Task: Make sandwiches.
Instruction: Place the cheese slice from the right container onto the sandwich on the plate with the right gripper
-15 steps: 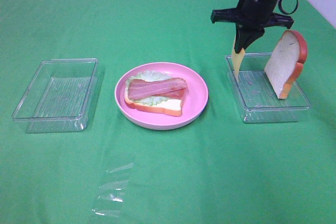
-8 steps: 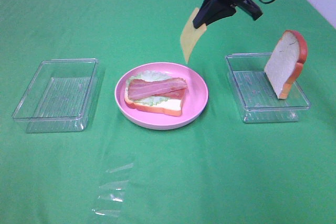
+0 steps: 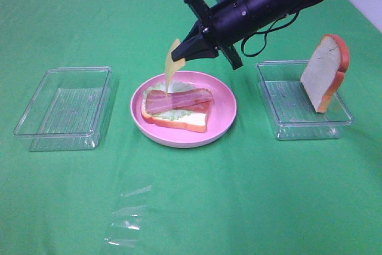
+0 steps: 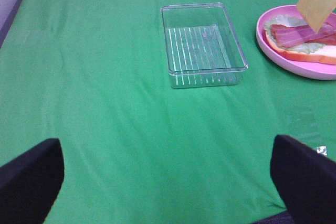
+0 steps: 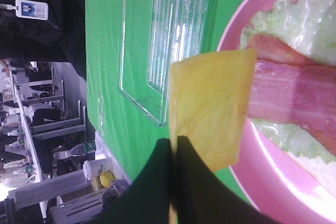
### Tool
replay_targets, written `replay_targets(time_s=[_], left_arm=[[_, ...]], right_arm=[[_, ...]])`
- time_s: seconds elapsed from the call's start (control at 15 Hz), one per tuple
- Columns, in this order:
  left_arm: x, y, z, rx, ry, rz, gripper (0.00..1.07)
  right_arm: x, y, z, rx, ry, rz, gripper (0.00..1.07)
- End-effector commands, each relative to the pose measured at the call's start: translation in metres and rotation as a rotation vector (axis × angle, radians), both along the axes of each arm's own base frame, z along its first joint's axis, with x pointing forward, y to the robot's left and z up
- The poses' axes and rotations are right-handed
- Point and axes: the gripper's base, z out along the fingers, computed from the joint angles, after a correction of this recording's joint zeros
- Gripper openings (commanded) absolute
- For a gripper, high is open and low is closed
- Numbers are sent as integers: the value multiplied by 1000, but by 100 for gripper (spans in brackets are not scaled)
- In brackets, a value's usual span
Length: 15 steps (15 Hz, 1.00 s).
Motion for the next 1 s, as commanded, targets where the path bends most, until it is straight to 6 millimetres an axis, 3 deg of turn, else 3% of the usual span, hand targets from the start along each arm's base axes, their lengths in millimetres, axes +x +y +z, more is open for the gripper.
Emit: replay_targets(time_s=[0.07, 0.53, 0.8, 0.87, 0.93, 1.0], left_arm=[[-3, 0, 0, -12, -24, -2, 99], [-3, 0, 0, -12, -24, -2, 99], [-3, 0, 0, -12, -24, -2, 99], [-3, 0, 0, -12, -24, -2, 99], [-3, 0, 0, -12, -24, -2, 99], [-3, 0, 0, -12, -24, -2, 99]], right_arm=[[-4, 17, -20, -1, 10, 15, 0], [-2, 6, -43, -218, -30, 41, 0], [-1, -4, -38, -349, -65, 25, 2], [-1, -5, -34, -355, -79, 26, 13], [-1, -6, -27, -362, -99, 30, 32], [0, -6, -21, -367, -118, 34, 59]])
